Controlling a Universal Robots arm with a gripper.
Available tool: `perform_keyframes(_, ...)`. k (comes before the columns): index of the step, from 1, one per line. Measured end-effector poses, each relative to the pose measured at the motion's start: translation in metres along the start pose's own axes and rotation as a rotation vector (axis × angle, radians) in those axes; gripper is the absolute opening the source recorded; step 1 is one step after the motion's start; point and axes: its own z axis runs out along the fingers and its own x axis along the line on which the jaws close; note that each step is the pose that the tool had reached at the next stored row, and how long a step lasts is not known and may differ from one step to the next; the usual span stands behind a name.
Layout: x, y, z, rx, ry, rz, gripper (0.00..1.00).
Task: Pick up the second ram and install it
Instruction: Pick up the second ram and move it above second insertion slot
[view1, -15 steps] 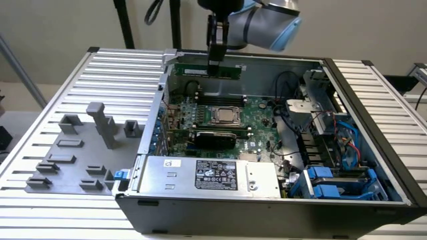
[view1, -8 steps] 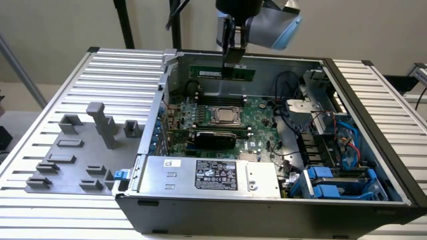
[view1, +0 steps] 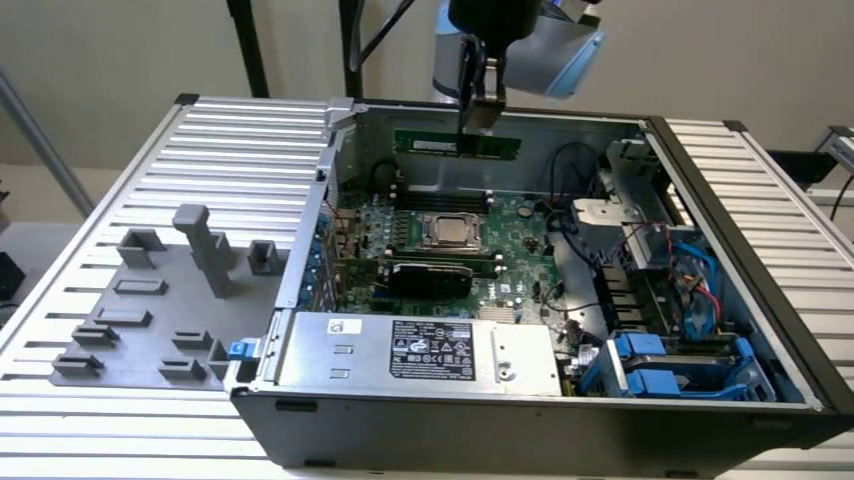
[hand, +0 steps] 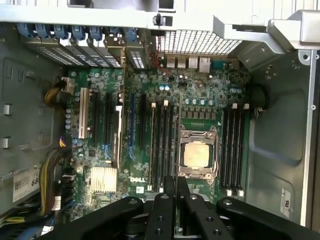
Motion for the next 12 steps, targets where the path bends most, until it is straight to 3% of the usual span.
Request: perform_keyframes(12,-0.003,-0.0011,0.0151,0.0057,-0.0103,0.002,0.14)
